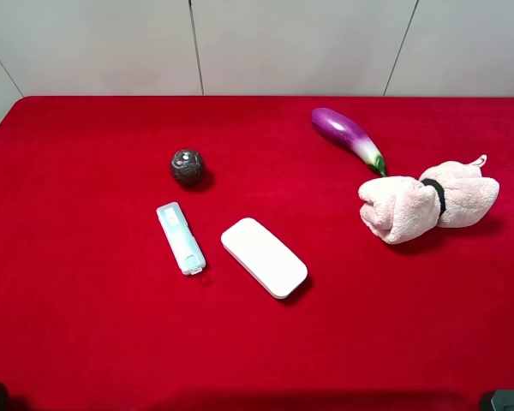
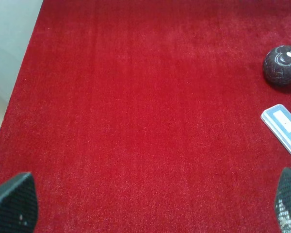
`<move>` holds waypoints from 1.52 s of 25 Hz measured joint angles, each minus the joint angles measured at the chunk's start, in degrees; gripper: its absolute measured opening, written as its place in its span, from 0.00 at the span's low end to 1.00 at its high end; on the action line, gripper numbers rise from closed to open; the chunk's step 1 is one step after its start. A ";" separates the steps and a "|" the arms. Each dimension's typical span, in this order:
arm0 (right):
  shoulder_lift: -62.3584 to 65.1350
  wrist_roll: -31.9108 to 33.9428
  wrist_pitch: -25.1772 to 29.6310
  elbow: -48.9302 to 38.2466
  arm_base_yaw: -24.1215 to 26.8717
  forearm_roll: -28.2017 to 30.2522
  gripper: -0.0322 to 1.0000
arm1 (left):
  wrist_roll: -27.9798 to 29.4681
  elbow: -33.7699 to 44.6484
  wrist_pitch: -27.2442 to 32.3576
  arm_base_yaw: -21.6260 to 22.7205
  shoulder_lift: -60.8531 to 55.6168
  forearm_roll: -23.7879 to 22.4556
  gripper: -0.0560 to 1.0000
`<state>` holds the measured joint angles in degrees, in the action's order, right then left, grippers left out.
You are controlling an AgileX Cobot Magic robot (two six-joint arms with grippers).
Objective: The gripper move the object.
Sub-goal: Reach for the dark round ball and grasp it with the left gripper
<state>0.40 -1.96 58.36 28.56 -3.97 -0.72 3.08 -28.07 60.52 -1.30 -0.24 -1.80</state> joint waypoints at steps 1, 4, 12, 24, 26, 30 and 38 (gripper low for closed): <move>0.00 0.00 0.00 0.00 0.00 0.00 0.70 | 0.00 0.00 0.00 0.00 0.00 0.00 0.98; 0.00 0.00 0.00 0.00 0.00 0.00 0.70 | 0.00 0.00 0.00 0.00 0.00 0.00 0.98; 0.00 0.00 0.00 0.00 0.00 -0.05 0.70 | 0.00 -0.12 0.00 0.00 0.00 0.79 0.98; 0.00 0.00 0.00 0.00 0.00 -0.05 0.70 | 0.00 -12.32 0.45 0.00 21.74 1.80 0.98; 0.00 0.00 0.00 0.00 0.00 -0.05 0.70 | -0.23 -14.11 0.53 0.00 27.16 1.80 0.98; 0.00 0.00 0.00 0.00 0.00 -0.05 0.70 | -3.08 -17.12 0.48 0.00 37.35 3.38 0.98; 0.00 0.00 0.00 0.00 0.00 -0.05 0.70 | -10.57 -21.78 -1.01 0.00 55.22 7.59 0.98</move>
<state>0.40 -1.96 58.36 28.56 -3.97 -0.77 -7.49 -49.86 59.51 -1.30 54.98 5.78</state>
